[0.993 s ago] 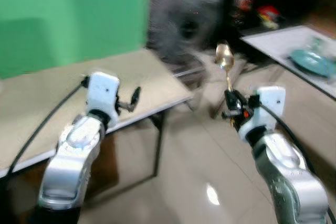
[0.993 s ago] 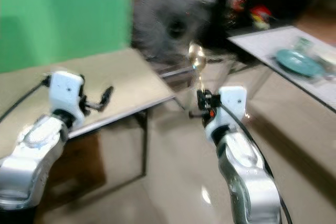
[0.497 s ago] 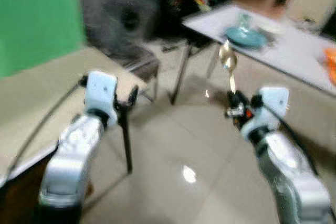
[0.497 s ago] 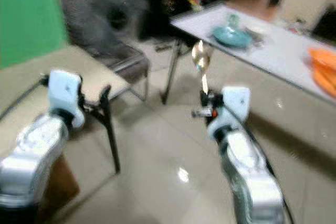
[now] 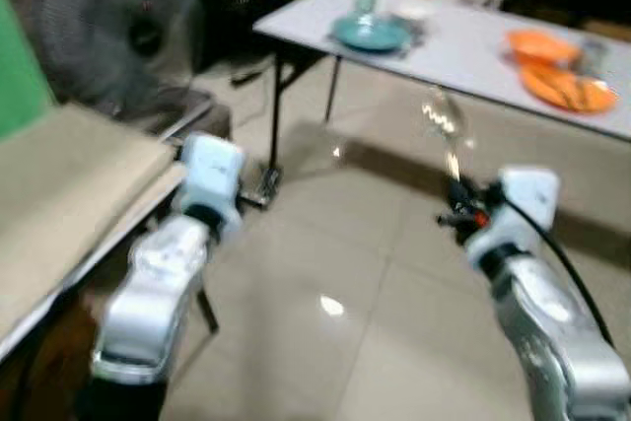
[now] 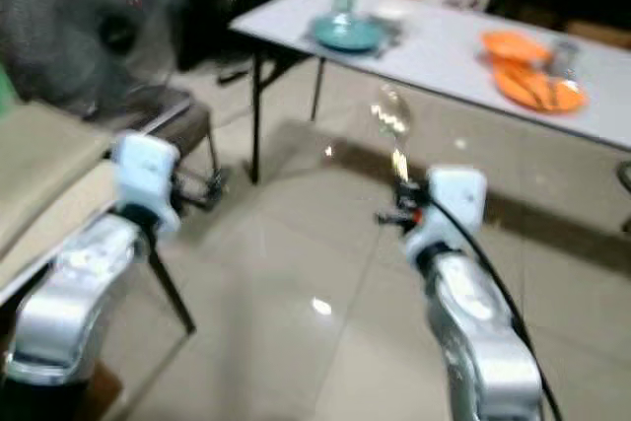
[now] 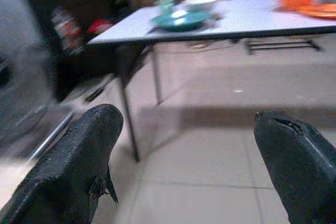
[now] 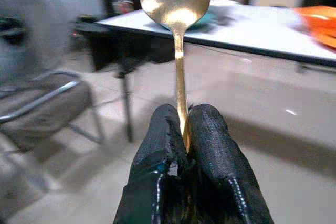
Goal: Setting the table
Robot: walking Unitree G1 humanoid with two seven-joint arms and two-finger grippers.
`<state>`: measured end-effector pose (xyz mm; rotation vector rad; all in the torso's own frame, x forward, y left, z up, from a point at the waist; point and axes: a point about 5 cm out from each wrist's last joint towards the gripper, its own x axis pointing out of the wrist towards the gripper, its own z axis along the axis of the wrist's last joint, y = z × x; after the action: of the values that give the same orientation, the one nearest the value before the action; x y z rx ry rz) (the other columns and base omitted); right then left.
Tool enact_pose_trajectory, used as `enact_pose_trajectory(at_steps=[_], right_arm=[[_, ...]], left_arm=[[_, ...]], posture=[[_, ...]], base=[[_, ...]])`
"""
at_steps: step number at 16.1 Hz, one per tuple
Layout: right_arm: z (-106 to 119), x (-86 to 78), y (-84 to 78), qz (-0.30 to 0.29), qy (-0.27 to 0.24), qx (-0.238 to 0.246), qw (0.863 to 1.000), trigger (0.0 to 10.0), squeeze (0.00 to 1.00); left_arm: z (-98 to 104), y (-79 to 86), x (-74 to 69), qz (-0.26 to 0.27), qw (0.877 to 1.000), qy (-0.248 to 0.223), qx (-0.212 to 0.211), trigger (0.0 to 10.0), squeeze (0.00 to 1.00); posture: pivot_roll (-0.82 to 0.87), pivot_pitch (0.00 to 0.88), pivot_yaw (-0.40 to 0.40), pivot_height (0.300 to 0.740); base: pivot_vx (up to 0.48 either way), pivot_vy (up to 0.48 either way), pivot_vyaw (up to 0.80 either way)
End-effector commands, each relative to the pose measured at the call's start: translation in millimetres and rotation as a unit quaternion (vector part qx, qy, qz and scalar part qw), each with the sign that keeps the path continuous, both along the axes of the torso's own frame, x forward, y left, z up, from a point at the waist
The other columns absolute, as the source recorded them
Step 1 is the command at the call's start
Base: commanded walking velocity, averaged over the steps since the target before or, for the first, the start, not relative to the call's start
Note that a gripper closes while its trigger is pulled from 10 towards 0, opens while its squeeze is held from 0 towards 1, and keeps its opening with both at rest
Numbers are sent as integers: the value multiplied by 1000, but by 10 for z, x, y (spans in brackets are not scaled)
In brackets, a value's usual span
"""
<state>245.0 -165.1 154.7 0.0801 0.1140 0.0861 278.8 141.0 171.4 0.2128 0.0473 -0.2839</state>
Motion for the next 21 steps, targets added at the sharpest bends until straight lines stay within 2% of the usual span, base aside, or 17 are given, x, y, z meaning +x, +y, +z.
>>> enact_pose_trajectory(at_steps=[1,2,3,6,9,15,19,21], right_arm=[[86,9,58,8,-21,6,1000,10000,0],[85,7,61,7,-21,6,1000,10000,0],[82,0,64,6,-21,6,1000,10000,0],[84,-1,56,4,-21,6,1000,10000,0],[94,-2,49,3,-24,3,1000,10000,0],[109,44,0,-20,-36,-66,997,10000,0],[106,48,-22,-21,-34,-55,998,10000,0],[109,57,-29,-21,-34,-49,998,10000,0]], left_arm=[[61,36,14,1,1000,-16,13,10000,0],[50,30,14,0,1000,-9,8,10000,0],[46,23,7,-2,1000,-3,-12,10000,0],[53,33,18,0,1000,-8,-8,10000,0],[70,68,25,28,999,-18,-19,10000,0],[76,57,20,22,999,-35,-22,10000,0],[77,48,25,17,999,-35,-28,10000,0],[74,39,31,14,999,-35,-31,10000,0]], posture=[[8,0,-59,740],[7,0,-58,740],[5,0,-55,740],[1,0,-55,740],[-2,0,-56,740],[-8,0,-64,740],[-10,0,-65,740],[-11,0,-65,740]], base=[[0,-480,-800],[0,-480,-800],[0,480,-800],[0,480,-800],[0,0,-800],[0,0,0],[292,0,0],[362,0,-800]])
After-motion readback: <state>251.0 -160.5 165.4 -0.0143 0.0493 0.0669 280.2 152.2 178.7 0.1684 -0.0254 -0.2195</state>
